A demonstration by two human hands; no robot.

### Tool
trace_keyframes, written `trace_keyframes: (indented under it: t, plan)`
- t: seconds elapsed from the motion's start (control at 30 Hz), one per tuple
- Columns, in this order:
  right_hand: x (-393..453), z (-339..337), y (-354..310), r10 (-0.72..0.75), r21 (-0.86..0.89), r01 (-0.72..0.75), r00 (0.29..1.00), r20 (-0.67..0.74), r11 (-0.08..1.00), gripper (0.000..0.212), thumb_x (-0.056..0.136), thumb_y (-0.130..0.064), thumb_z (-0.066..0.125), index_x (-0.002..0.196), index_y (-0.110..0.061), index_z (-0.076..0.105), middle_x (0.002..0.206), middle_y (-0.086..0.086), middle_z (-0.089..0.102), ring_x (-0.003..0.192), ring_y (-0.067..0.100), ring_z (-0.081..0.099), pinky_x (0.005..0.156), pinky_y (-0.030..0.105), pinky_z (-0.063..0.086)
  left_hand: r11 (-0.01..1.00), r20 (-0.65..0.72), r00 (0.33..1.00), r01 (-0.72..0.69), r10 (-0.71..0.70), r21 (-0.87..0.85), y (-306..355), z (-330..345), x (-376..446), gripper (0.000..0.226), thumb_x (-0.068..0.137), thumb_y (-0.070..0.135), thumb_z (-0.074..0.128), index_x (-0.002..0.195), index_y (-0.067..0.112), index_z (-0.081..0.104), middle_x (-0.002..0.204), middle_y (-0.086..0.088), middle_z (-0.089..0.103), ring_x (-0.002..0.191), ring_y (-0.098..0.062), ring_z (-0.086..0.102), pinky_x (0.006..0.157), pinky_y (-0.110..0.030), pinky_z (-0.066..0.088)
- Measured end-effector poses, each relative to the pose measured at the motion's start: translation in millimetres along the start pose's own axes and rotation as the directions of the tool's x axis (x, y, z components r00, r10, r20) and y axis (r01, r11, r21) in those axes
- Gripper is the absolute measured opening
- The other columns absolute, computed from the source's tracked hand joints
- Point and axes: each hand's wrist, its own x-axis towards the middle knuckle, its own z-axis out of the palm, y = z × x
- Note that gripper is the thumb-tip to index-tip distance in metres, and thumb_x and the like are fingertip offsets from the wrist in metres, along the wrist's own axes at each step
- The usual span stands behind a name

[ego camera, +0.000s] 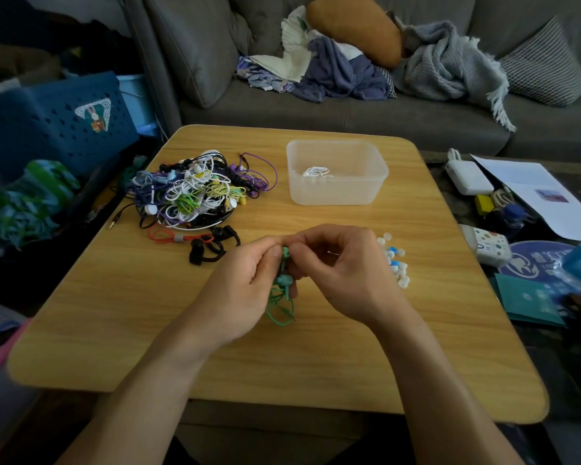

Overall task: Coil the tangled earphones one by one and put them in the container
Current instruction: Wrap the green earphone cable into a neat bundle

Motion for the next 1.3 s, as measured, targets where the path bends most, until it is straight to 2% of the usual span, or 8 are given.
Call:
trace_keyframes:
  t: [0.13, 0.27, 0.4, 0.5, 0.63, 0.83, 1.03, 1.3]
  plan:
    - [1, -3, 3, 0.042, 0.125, -0.046, 0.999, 0.034, 0.991, 0.009, 0.087, -0.012, 0.071, 0.092, -0.015, 0.078, 0.074, 0.001, 0.076, 0.073, 0.016, 0.073, 0.078, 0.043, 0.061, 1.0, -0.009, 1.0, -0.022, 0.022, -0.015, -2, 1, 3, 0.031, 0.104, 0.013, 0.037, 0.114, 0.016, 0.066, 0.074, -0.004, 0.07, 0.071, -0.014, 0.068, 0.068, -0.024, 0.053]
    - [0, -2, 4, 0.099, 0.266, -0.1, 0.995, 0.018, 0.959, 0.009, 0.085, -0.007, 0.073, 0.092, -0.01, 0.078, 0.075, 0.007, 0.076, 0.073, 0.018, 0.072, 0.076, 0.034, 0.06, 0.999, -0.048, 0.998, -0.048, 0.048, -0.016, -3, 3, 2, 0.03, 0.104, 0.011, 0.039, 0.115, 0.014, 0.067, 0.073, -0.001, 0.069, 0.068, -0.013, 0.067, 0.067, -0.021, 0.052]
    - [-1, 9, 4, 0.177, 0.5, -0.165, 0.984, 0.024, 0.85, 0.011, 0.086, -0.001, 0.07, 0.095, 0.0, 0.076, 0.08, 0.02, 0.073, 0.072, 0.025, 0.066, 0.074, 0.041, 0.058, 0.995, -0.13, 0.986, -0.097, 0.101, 0.039, -4, 4, 4, 0.028, 0.103, 0.011, 0.043, 0.115, 0.012, 0.068, 0.066, 0.0, 0.067, 0.063, -0.013, 0.066, 0.063, -0.022, 0.051]
    - [1, 15, 4, 0.217, 0.637, -0.209, 0.974, 0.067, 0.742, 0.012, 0.087, 0.003, 0.067, 0.094, 0.004, 0.075, 0.076, 0.022, 0.066, 0.067, 0.026, 0.059, 0.066, 0.036, 0.052, 0.993, -0.17, 0.979, -0.115, 0.114, 0.004, -4, 3, 4, 0.026, 0.1, 0.006, 0.047, 0.111, 0.013, 0.069, 0.064, 0.001, 0.067, 0.058, -0.014, 0.066, 0.061, -0.02, 0.051]
    - [1, 15, 3, 0.232, 0.619, -0.233, 0.969, 0.085, 0.75, 0.011, 0.085, 0.001, 0.069, 0.092, 0.0, 0.077, 0.072, 0.016, 0.068, 0.07, 0.027, 0.056, 0.066, 0.032, 0.048, 0.99, -0.194, 0.975, -0.126, 0.111, -0.063, -5, 0, 4, 0.024, 0.096, 0.005, 0.053, 0.109, 0.013, 0.071, 0.067, -0.003, 0.067, 0.054, -0.021, 0.065, 0.056, -0.024, 0.053]
    - [0, 11, 1, 0.221, 0.586, -0.251, 0.967, 0.124, 0.77, 0.011, 0.082, 0.0, 0.071, 0.091, -0.001, 0.077, 0.076, 0.019, 0.07, 0.067, 0.022, 0.061, 0.061, 0.026, 0.051, 0.992, -0.192, 0.974, -0.125, 0.118, -0.024, -6, -1, 2, 0.027, 0.096, 0.003, 0.055, 0.105, 0.019, 0.073, 0.066, -0.006, 0.066, 0.052, -0.021, 0.065, 0.054, -0.03, 0.055]
    - [-1, 0, 2, 0.233, 0.563, -0.303, 0.953, 0.194, 0.769, 0.023, 0.07, -0.012, 0.074, 0.09, -0.001, 0.075, 0.075, 0.021, 0.07, 0.068, 0.024, 0.064, 0.062, 0.025, 0.054, 0.995, -0.115, 0.99, -0.09, 0.087, -0.029, -5, 2, 2, 0.029, 0.098, 0.004, 0.051, 0.109, 0.022, 0.072, 0.071, -0.009, 0.068, 0.057, -0.021, 0.067, 0.059, -0.025, 0.054]
    - [-2, 1, 2, 0.242, 0.576, -0.308, 0.951, 0.191, 0.757, 0.02, 0.068, -0.013, 0.076, 0.086, -0.005, 0.078, 0.079, 0.02, 0.073, 0.071, 0.024, 0.07, 0.065, 0.026, 0.057, 0.992, -0.186, 0.979, -0.07, 0.089, 0.108, -9, -2, 1, 0.026, 0.095, 0.012, 0.058, 0.117, 0.017, 0.07, 0.081, -0.006, 0.074, 0.058, -0.017, 0.068, 0.06, -0.038, 0.059]
